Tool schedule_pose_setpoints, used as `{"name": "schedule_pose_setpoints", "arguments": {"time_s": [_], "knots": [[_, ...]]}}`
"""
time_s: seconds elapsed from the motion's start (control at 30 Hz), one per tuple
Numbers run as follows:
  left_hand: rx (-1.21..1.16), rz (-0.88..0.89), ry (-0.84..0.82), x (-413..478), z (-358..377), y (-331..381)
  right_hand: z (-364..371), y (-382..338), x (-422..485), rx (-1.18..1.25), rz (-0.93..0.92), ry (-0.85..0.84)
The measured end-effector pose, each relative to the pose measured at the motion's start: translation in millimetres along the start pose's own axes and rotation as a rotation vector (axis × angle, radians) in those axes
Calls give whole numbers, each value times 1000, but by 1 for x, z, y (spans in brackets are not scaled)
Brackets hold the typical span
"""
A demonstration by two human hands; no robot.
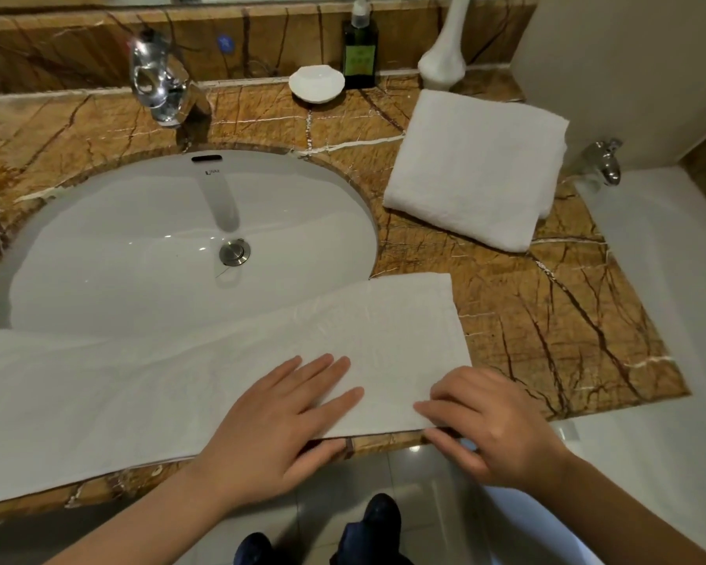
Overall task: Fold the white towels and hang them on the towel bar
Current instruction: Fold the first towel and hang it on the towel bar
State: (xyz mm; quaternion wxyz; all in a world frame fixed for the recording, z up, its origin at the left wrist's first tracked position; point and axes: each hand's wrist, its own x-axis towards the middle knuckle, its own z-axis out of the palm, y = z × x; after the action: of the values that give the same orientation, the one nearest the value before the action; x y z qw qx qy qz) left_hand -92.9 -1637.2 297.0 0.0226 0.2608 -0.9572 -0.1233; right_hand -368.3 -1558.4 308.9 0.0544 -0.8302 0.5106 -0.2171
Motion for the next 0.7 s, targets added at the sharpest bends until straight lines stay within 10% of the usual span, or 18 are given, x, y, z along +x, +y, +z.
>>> {"name": "schedule_pose_setpoints", "arguments": {"time_s": [0.23, 0.7], "knots": [[-44, -221, 139, 32, -12, -9, 34, -29, 65, 129, 623, -18], [22, -246, 58, 54, -4, 38, 21, 5, 21, -255, 722, -284]]}}
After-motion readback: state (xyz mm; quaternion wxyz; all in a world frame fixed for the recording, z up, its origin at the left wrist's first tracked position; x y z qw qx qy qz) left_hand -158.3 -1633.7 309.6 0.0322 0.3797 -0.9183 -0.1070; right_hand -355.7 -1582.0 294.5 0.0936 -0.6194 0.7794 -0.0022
